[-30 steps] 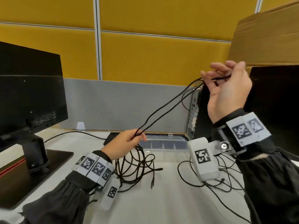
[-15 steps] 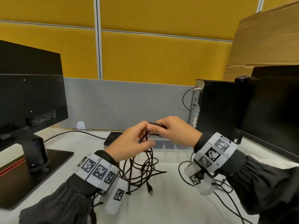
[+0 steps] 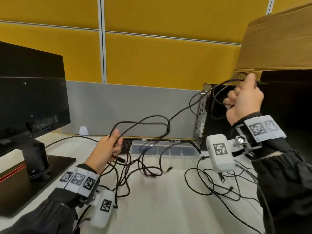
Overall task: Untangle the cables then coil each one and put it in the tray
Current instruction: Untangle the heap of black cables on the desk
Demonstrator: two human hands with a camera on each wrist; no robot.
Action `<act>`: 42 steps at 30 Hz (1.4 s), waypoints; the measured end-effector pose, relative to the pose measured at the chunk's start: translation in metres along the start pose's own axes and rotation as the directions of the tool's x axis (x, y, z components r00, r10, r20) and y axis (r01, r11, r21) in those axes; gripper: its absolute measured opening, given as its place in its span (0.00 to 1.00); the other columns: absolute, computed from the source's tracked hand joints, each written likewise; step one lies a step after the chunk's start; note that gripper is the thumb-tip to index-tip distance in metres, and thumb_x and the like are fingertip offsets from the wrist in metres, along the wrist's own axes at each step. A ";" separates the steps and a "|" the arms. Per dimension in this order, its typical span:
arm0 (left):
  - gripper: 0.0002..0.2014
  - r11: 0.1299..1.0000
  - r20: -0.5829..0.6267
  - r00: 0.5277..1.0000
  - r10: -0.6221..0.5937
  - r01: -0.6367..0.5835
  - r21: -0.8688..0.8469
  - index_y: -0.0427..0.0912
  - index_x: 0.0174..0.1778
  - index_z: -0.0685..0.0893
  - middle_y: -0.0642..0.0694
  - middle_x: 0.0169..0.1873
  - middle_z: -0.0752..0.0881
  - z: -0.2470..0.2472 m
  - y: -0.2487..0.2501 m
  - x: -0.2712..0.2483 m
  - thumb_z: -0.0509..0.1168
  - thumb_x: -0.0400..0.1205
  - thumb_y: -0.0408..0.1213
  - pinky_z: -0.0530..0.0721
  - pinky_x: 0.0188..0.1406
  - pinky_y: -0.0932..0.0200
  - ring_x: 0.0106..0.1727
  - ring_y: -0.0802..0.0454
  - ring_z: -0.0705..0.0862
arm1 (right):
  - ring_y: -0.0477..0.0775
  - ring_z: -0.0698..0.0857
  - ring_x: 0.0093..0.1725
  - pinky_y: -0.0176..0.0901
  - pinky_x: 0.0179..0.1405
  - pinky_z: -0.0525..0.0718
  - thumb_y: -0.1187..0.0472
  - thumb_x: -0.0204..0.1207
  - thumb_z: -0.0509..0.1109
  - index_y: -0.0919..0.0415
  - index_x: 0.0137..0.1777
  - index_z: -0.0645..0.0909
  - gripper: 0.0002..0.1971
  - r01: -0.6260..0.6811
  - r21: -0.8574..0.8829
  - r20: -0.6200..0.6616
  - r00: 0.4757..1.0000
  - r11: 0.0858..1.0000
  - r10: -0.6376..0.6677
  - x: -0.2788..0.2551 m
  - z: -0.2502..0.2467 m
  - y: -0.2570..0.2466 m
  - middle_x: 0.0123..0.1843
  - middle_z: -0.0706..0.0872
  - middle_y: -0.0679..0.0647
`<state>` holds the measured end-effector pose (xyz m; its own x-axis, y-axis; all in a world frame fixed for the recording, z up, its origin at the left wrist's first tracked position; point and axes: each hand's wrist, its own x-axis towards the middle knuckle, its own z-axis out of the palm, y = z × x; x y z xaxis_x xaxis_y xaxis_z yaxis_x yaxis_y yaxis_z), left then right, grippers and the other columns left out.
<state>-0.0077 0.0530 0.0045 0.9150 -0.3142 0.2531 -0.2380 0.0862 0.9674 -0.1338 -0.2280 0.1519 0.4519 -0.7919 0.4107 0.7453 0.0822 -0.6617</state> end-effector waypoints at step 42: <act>0.17 0.961 0.577 0.808 -0.115 -0.057 0.272 0.43 0.35 0.76 0.47 0.27 0.80 0.070 0.002 -0.023 0.51 0.88 0.43 0.81 0.39 0.56 0.29 0.53 0.79 | 0.38 0.83 0.59 0.42 0.65 0.77 0.55 0.86 0.48 0.58 0.60 0.75 0.15 0.557 -0.203 0.584 0.729 0.806 -0.357 -0.045 0.002 -0.001 0.60 0.84 0.46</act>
<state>-0.0520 -0.0063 0.0007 0.5792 -0.8096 0.0952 -0.3693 -0.1565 0.9160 -0.1544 -0.1915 0.1353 0.3497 -0.2535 0.9019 0.7528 -0.4970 -0.4316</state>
